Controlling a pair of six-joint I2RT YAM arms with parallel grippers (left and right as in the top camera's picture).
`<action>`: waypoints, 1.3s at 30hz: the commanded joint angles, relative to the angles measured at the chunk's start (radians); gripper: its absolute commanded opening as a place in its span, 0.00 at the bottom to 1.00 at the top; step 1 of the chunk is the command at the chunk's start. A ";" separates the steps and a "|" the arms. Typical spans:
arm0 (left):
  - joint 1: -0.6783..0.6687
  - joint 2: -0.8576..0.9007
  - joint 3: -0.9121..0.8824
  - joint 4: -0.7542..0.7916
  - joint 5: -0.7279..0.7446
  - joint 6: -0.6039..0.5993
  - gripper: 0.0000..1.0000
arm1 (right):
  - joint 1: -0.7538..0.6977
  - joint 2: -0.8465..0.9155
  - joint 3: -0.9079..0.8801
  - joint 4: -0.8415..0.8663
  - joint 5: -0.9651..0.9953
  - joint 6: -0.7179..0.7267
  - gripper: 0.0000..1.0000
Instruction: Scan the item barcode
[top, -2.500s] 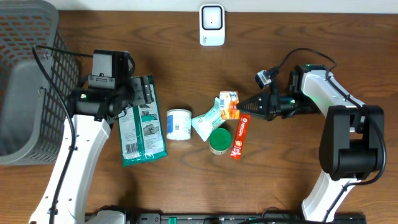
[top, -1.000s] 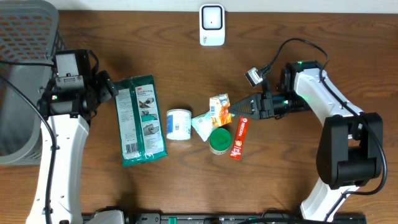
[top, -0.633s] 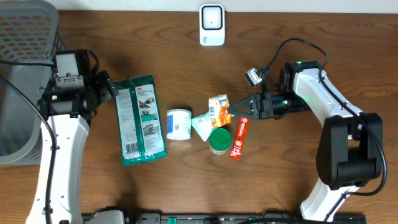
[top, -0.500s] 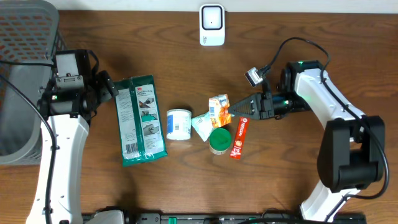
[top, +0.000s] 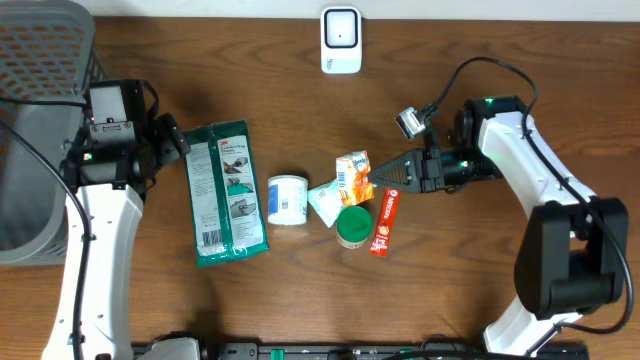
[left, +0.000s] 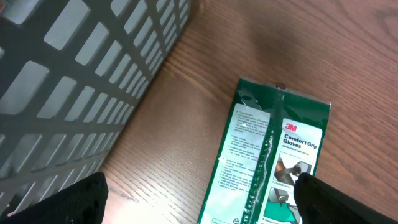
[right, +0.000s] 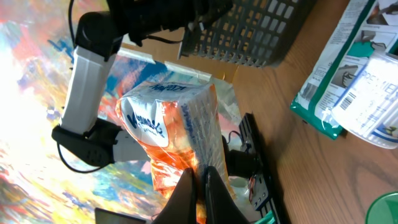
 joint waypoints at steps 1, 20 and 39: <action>0.004 -0.002 0.022 -0.002 -0.012 -0.002 0.95 | 0.008 -0.070 0.033 0.000 -0.028 0.018 0.01; 0.004 -0.003 0.022 -0.002 -0.012 -0.002 0.95 | 0.002 -0.112 0.033 0.018 -0.027 0.062 0.01; 0.004 -0.002 0.022 -0.002 -0.012 -0.002 0.95 | 0.011 -0.118 0.034 0.916 1.015 1.061 0.01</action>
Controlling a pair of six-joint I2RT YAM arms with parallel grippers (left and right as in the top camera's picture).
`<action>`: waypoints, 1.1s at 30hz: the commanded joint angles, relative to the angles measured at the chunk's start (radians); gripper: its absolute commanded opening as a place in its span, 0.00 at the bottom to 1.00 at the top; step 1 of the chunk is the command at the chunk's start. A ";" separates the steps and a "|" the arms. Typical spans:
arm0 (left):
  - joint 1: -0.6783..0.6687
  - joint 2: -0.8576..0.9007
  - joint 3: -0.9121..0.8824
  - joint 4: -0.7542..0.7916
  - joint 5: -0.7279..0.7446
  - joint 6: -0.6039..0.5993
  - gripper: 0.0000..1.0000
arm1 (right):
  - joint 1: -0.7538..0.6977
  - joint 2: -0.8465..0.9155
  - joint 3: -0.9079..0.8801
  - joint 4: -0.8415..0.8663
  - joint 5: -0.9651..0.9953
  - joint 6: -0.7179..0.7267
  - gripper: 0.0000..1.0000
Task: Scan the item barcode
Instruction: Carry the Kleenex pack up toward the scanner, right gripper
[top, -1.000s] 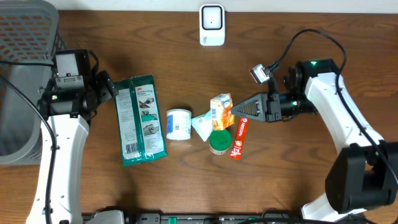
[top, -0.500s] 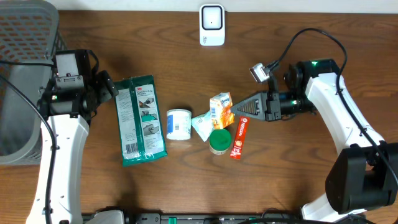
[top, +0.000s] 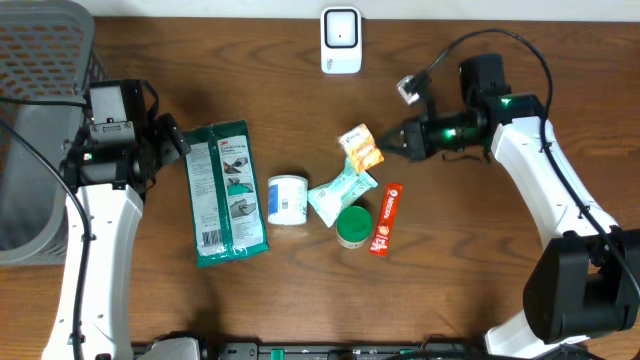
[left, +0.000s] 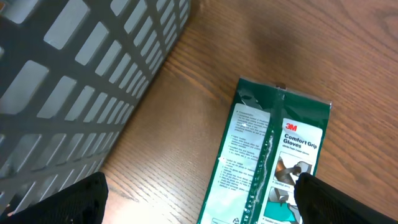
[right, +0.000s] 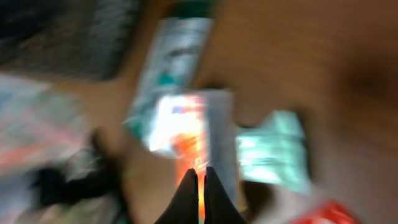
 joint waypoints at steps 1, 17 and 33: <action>0.004 -0.002 0.022 -0.001 -0.012 -0.002 0.95 | 0.016 -0.014 0.019 0.026 0.373 0.218 0.01; 0.004 -0.002 0.022 -0.002 -0.012 -0.002 0.95 | 0.108 -0.019 0.653 -0.516 0.923 0.235 0.12; 0.004 -0.002 0.022 -0.002 -0.012 -0.002 0.95 | 0.021 0.249 0.737 -0.728 0.900 0.343 0.57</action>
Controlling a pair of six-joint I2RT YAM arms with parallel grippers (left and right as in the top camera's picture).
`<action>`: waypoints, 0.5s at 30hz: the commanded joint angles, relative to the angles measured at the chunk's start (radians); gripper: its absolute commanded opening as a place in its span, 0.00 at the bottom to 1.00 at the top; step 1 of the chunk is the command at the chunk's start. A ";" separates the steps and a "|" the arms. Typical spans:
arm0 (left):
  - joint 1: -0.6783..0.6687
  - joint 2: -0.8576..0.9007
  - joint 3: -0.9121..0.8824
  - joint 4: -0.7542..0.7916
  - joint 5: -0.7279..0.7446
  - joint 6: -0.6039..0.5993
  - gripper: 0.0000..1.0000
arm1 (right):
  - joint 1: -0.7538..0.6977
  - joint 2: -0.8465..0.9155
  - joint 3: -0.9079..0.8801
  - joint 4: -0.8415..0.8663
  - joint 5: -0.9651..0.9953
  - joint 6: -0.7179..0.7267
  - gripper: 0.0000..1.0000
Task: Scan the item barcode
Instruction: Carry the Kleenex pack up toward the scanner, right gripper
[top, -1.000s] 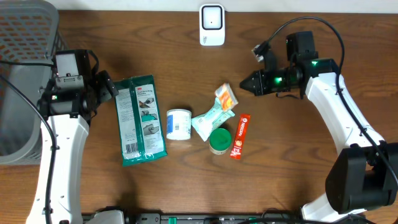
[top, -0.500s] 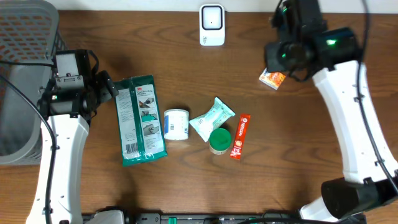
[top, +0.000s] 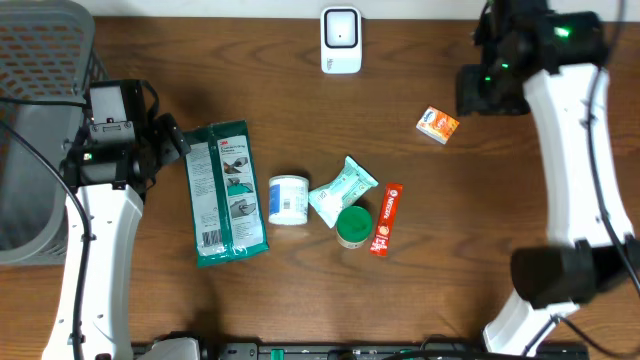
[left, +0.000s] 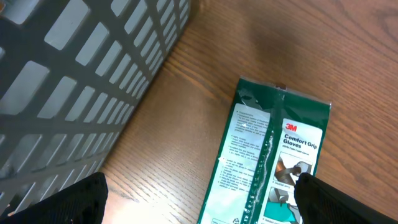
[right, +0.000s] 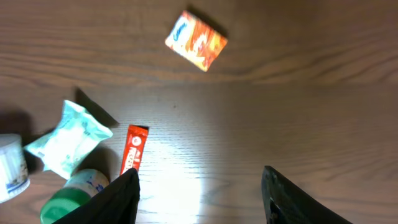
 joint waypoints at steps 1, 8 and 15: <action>0.004 -0.002 0.022 -0.002 -0.012 -0.002 0.95 | 0.021 0.082 -0.025 0.015 -0.002 0.115 0.56; 0.004 -0.002 0.022 -0.002 -0.011 -0.002 0.95 | 0.103 0.250 -0.027 0.140 0.022 -0.073 0.49; 0.004 -0.003 0.022 -0.001 -0.012 -0.002 0.95 | 0.179 0.331 -0.027 0.124 0.271 -0.290 0.50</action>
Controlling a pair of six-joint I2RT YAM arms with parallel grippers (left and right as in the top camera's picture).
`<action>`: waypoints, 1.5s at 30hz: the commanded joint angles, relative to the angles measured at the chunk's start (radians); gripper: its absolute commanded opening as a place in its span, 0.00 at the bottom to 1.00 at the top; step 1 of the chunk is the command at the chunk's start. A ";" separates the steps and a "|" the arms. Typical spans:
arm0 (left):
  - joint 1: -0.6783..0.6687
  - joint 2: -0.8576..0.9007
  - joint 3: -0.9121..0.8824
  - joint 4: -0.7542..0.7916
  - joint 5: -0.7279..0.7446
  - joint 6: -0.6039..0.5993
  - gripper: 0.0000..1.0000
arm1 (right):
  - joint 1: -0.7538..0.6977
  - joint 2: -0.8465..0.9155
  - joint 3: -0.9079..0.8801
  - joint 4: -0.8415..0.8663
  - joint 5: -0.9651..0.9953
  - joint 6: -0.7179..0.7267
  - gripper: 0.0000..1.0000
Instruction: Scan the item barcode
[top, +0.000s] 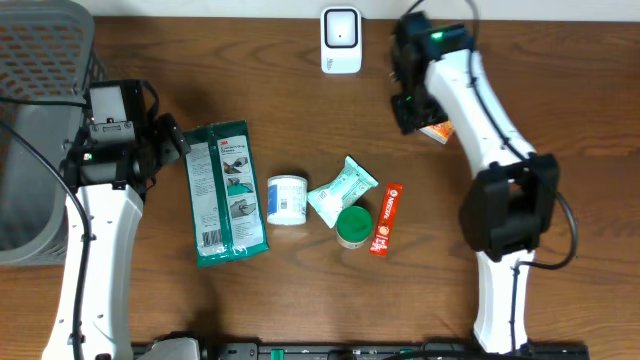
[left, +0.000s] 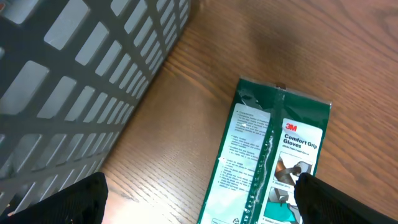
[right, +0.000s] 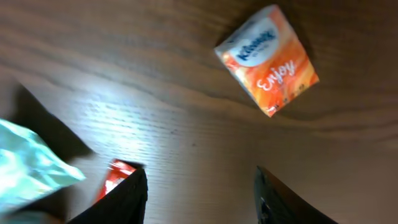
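An orange Kleenex tissue pack (right: 267, 59) lies on the wooden table, free of any gripper; in the overhead view the tissue pack (top: 440, 131) is partly hidden under my right arm. The white barcode scanner (top: 341, 40) stands at the far edge, to the pack's left. My right gripper (right: 199, 199) is open and empty, low over the table just short of the pack. At the left, my left gripper (left: 199, 202) is open above the end of a green 3M glove pack (left: 273, 155).
A grey mesh basket (top: 40, 120) fills the far left. In the middle lie the green glove pack (top: 226, 192), a white tub (top: 288, 199), a teal wipes pack (top: 343, 190), a green-lidded can (top: 352, 225) and a red tube (top: 385, 220).
My right arm has swung from the far right to just right of the scanner, and its open gripper is now closer to the tissue pack. The pack lies where it was. The left arm is unchanged.
My right gripper was shut on the orange tissue pack among the items in the middle. Then it held the pack farther up and right. Then the pack lay alone on the table right of the scanner with the gripper open above it, and now the gripper is close by it.
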 joint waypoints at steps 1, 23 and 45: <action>0.004 -0.003 0.022 -0.002 -0.011 -0.002 0.95 | 0.021 0.029 0.002 -0.009 0.179 -0.138 0.50; 0.004 -0.002 0.022 -0.002 -0.012 -0.002 0.95 | -0.040 0.100 -0.031 0.124 0.119 -0.233 0.45; 0.004 -0.003 0.022 -0.002 -0.012 -0.002 0.95 | -0.060 0.100 -0.252 0.341 0.133 -0.286 0.42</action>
